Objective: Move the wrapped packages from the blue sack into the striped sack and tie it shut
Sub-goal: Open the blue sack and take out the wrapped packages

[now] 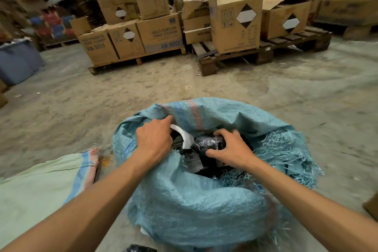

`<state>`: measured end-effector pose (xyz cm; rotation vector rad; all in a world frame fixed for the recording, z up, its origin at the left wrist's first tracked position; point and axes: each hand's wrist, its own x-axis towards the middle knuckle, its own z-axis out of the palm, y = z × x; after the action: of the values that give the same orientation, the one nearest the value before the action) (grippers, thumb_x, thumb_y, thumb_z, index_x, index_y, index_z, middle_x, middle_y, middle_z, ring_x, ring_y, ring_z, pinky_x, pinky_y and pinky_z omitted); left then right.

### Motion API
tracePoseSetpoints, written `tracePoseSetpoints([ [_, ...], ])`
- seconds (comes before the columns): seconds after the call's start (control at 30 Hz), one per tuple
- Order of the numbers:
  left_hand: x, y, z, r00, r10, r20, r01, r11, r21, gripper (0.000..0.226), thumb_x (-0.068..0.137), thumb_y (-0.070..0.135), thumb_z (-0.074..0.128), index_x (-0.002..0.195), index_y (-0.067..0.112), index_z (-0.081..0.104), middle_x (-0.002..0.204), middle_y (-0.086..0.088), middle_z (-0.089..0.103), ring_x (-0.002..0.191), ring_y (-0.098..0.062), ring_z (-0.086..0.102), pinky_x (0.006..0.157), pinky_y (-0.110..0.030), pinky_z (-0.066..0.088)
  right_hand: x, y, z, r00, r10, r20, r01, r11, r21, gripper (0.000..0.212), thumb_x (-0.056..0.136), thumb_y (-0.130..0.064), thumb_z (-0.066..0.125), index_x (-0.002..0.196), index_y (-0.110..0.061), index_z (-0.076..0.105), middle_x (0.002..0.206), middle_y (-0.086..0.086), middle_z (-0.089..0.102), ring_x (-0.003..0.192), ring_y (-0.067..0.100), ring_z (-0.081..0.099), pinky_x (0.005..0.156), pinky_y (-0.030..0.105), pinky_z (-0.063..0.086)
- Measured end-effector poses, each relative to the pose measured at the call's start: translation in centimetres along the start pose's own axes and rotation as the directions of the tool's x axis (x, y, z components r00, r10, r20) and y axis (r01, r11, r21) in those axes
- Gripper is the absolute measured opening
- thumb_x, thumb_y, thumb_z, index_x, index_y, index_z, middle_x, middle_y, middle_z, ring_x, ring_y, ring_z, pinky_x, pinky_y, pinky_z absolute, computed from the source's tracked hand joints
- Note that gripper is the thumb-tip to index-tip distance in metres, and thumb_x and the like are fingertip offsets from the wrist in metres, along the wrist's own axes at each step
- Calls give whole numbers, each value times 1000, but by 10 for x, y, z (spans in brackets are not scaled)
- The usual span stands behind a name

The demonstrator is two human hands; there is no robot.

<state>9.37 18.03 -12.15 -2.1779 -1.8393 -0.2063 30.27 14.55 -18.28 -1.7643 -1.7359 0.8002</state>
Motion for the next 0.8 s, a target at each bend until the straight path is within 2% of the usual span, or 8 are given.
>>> tracePoseSetpoints([
  [0.1, 4, -14, -15, 985, -134, 109, 152, 970, -190, 29, 93, 25, 44, 119, 32, 54, 113, -8, 67, 106, -36, 61, 75, -40, 43, -22, -14, -22, 994, -39, -104, 48, 995, 86, 63, 78, -53, 73, 132, -32, 48, 126, 1, 38, 102, 15, 50, 85, 27, 38],
  [0.17, 4, -23, -26, 970, -150, 190, 211, 908, -362, 30, 96, 30, 43, 124, 30, 54, 121, -12, 66, 110, -36, 61, 87, -41, 49, -38, -25, -37, 980, -62, -187, 93, 983, 161, 56, 79, -53, 73, 127, -33, 51, 122, -1, 41, 102, 13, 48, 86, 26, 36],
  [0.27, -2, -27, -52, 976, -125, 176, 202, 817, -541, 13, 96, 24, 49, 105, 23, 58, 100, -17, 68, 87, -34, 65, 73, -37, 50, -59, -40, -54, 945, -81, -315, 171, 948, 270, 48, 80, -50, 73, 120, -34, 53, 115, -4, 44, 99, 8, 51, 80, 23, 39],
  [0.37, -14, -39, -82, 993, -85, 86, 117, 861, -496, 5, 93, 26, 53, 90, 25, 57, 82, -10, 69, 74, -28, 66, 68, -35, 52, -78, -56, -63, 917, -122, -379, 258, 908, 331, 45, 80, -49, 74, 117, -35, 52, 113, -6, 45, 99, 4, 50, 81, 24, 44],
  [0.43, -32, -51, -101, 994, -43, 104, 87, 882, -462, 7, 94, 26, 55, 91, 25, 61, 72, -5, 70, 55, -19, 64, 56, -32, 55, -88, -66, -62, 923, -164, -348, 292, 888, 355, 48, 73, -56, 73, 113, -38, 53, 115, -7, 48, 103, 10, 53, 86, 30, 46],
  [0.5, -59, -64, -117, 983, 12, 186, 75, 888, -453, 9, 95, 21, 55, 92, 22, 63, 70, -6, 70, 43, -13, 62, 45, -27, 52, -99, -80, -56, 926, -231, -298, 333, 873, 358, 53, 64, -64, 69, 109, -42, 53, 115, -5, 52, 103, 10, 55, 85, 28, 46],
  [0.7, -149, -114, -145, 867, 150, 476, 121, 861, -493, 6, 96, 15, 58, 92, 17, 61, 61, -3, 69, 49, -21, 67, 48, -30, 54, -132, -129, -9, 895, -438, -83, 433, 810, 395, 50, 66, -57, 73, 109, -42, 52, 119, -2, 57, 110, 13, 57, 95, 36, 47],
  [0.8, -193, -132, -143, 828, 139, 544, 181, 851, -493, 6, 94, 14, 60, 90, 15, 63, 61, -4, 69, 49, -20, 68, 53, -30, 56, -156, -151, 25, 837, -546, 27, 499, 783, 371, 53, 66, -55, 74, 111, -39, 51, 120, -6, 54, 114, 9, 52, 97, 25, 41],
])
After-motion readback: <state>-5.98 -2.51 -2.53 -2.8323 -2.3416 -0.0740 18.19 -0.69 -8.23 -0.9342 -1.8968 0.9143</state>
